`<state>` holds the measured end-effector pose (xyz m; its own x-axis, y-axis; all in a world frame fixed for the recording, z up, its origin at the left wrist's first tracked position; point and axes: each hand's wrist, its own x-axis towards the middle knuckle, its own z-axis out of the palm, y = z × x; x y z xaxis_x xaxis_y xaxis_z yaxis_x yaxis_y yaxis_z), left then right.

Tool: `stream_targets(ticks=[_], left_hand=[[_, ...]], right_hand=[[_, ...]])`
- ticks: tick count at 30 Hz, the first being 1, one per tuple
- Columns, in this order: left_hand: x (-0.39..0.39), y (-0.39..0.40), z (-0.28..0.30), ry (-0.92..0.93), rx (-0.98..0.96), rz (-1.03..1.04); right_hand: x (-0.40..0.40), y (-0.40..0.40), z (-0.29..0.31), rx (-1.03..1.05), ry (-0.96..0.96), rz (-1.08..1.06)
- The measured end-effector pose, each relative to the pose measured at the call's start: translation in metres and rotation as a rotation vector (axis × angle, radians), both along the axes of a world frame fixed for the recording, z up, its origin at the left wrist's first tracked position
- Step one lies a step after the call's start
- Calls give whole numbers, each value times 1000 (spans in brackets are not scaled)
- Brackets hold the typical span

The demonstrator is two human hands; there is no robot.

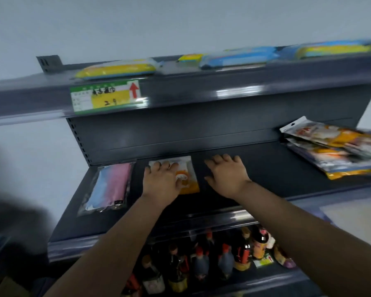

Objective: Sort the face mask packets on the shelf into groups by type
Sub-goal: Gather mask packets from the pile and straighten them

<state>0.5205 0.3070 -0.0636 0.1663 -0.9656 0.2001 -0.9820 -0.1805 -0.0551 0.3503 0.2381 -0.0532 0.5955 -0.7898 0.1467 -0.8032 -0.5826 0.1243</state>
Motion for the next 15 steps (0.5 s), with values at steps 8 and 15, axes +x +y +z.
stream_targets(ticks=[8, 15], left_hand=[[-142, -37, 22, 20, -22, -152], [-260, -60, 31, 38, -38, -252]], right_hand=[[-142, -2, 28, -86, 19, -147], [-265, -7, 40, -106, 42, -276]])
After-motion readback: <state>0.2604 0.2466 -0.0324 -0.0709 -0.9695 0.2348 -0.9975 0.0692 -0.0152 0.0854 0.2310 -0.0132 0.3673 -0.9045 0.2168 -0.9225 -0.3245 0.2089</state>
